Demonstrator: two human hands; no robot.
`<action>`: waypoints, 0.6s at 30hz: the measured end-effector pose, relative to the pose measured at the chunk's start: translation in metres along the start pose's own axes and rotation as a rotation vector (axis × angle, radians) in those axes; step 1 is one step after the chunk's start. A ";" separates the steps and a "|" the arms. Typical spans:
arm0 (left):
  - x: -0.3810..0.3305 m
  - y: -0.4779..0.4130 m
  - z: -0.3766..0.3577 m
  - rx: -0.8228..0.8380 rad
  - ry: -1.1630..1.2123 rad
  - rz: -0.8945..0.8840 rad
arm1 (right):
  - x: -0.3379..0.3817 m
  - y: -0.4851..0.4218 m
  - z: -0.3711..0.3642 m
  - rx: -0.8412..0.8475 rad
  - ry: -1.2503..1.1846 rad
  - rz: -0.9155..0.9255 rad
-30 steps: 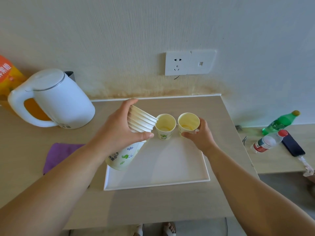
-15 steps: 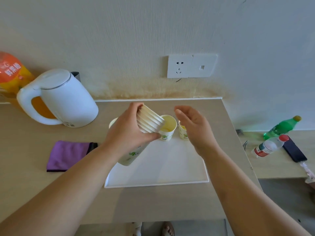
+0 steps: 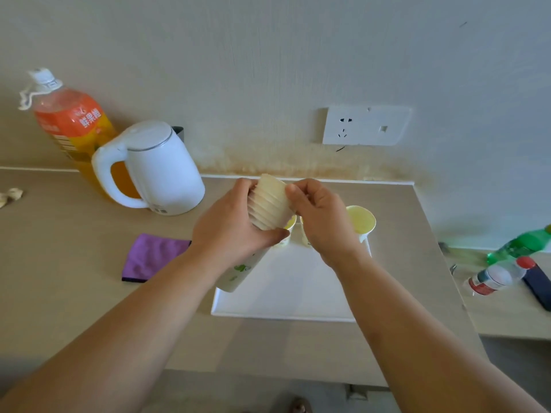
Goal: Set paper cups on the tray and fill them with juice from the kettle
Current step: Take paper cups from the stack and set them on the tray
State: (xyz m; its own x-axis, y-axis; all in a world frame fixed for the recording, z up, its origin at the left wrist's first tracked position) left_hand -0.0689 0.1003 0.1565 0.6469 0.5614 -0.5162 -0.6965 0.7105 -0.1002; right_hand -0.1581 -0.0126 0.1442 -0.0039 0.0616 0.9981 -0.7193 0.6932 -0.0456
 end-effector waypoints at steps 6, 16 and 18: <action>0.028 0.014 0.014 0.039 0.059 -0.022 | 0.013 -0.006 -0.018 -0.102 -0.016 0.024; 0.080 0.033 0.049 0.030 0.114 -0.047 | -0.003 0.007 -0.084 0.177 -0.647 -0.403; 0.086 0.036 0.049 0.056 0.111 -0.062 | -0.007 0.012 -0.087 0.187 -0.672 -0.468</action>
State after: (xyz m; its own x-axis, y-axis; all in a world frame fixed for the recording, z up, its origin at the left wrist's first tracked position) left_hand -0.0234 0.1951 0.1508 0.6477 0.4675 -0.6016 -0.6357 0.7669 -0.0885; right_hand -0.1058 0.0576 0.1332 -0.0468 -0.6847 0.7273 -0.8527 0.4066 0.3279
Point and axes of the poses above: each hand's wrist, its own y-axis away from the middle knuckle, its own z-axis out of the back of the hand, x = y × z, the point moved 1 cm from there along -y, towards the middle knuckle, and after that the axes turned 5 degrees about -y, right-handed, at the moved point
